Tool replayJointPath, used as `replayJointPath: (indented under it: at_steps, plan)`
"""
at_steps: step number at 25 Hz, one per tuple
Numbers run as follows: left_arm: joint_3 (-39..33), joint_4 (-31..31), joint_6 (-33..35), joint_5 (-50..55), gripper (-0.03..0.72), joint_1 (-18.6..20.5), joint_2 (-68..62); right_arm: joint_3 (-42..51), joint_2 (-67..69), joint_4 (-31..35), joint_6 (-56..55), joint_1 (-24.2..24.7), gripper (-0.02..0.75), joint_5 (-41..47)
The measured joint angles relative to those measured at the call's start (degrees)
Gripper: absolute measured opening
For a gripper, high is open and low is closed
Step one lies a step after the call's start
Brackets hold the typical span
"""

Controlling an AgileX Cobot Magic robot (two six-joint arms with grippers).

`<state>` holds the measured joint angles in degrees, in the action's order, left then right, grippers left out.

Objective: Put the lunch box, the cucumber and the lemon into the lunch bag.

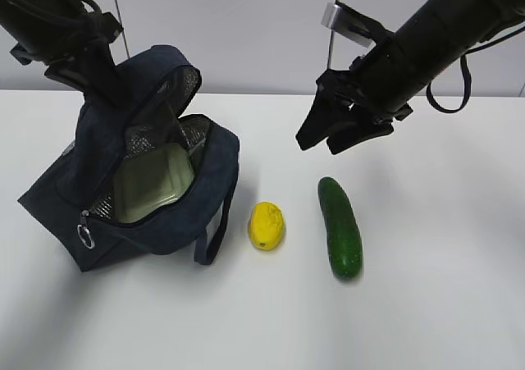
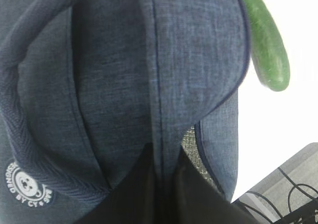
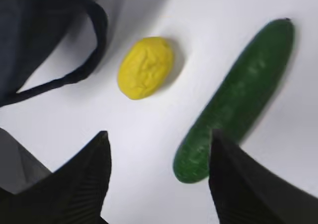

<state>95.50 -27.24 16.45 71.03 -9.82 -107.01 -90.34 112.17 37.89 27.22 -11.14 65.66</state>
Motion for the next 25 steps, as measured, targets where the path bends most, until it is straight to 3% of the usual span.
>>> replayJointPath:
  at_steps: [8, 25]
  plan:
    - [0.0, 0.08, 0.39, 0.0, 0.003, 0.0, -0.69, 0.0, 0.0, -16.21, -12.11, -5.23, 0.457, -1.6]
    - [0.0, 0.21, 1.93, 0.0, 0.003, 0.0, -0.69, 0.21, 4.93, -21.9, -20.83, -8.38, 0.456, -3.21]
